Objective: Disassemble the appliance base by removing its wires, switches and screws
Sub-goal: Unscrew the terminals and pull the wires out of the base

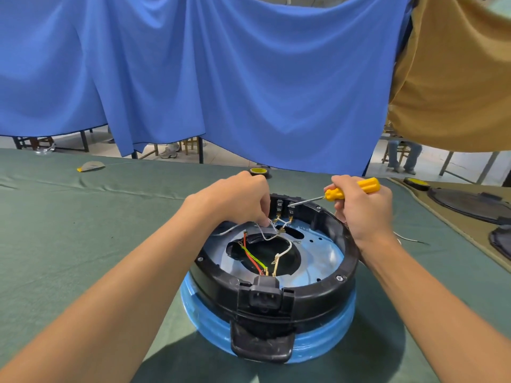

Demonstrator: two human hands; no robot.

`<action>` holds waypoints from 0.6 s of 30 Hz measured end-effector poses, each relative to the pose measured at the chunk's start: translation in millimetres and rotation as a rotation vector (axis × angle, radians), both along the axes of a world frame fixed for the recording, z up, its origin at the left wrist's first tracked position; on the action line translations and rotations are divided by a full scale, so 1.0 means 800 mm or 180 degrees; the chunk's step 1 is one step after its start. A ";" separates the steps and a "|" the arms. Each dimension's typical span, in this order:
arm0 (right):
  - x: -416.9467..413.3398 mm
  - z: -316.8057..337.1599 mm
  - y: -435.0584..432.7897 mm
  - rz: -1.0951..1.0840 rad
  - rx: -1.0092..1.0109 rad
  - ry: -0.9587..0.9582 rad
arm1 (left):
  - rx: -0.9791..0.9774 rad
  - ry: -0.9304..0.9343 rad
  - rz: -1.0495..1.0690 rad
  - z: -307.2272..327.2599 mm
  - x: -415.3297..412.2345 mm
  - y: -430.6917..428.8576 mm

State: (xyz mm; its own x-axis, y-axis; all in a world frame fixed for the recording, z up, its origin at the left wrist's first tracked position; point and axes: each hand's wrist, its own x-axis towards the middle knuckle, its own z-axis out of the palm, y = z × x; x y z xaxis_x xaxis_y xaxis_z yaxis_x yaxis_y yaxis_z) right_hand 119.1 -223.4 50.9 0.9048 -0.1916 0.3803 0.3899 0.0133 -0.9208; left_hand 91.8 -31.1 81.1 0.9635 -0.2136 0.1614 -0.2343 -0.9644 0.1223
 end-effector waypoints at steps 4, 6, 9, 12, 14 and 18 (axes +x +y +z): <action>0.000 0.000 0.000 -0.0025 -0.0024 0.0024 | 0.0212 -0.0086 0.0019 0.000 -0.001 -0.002; 0.000 0.001 0.000 -0.0041 -0.0049 0.0033 | 0.0281 -0.0183 -0.0005 -0.001 0.000 -0.003; -0.001 0.005 -0.001 0.0043 -0.0031 0.0060 | 0.0264 -0.0346 -0.0024 0.004 -0.003 -0.004; -0.003 0.019 -0.007 0.0324 0.0026 0.0140 | 0.0053 -0.0498 -0.0091 0.017 -0.008 -0.004; -0.004 0.038 -0.015 0.0492 0.0127 0.0198 | -0.0079 -0.0699 -0.0118 0.026 -0.012 -0.005; -0.010 0.081 -0.039 0.0704 0.0275 0.0199 | -0.0271 -0.1165 -0.0125 0.036 -0.018 -0.013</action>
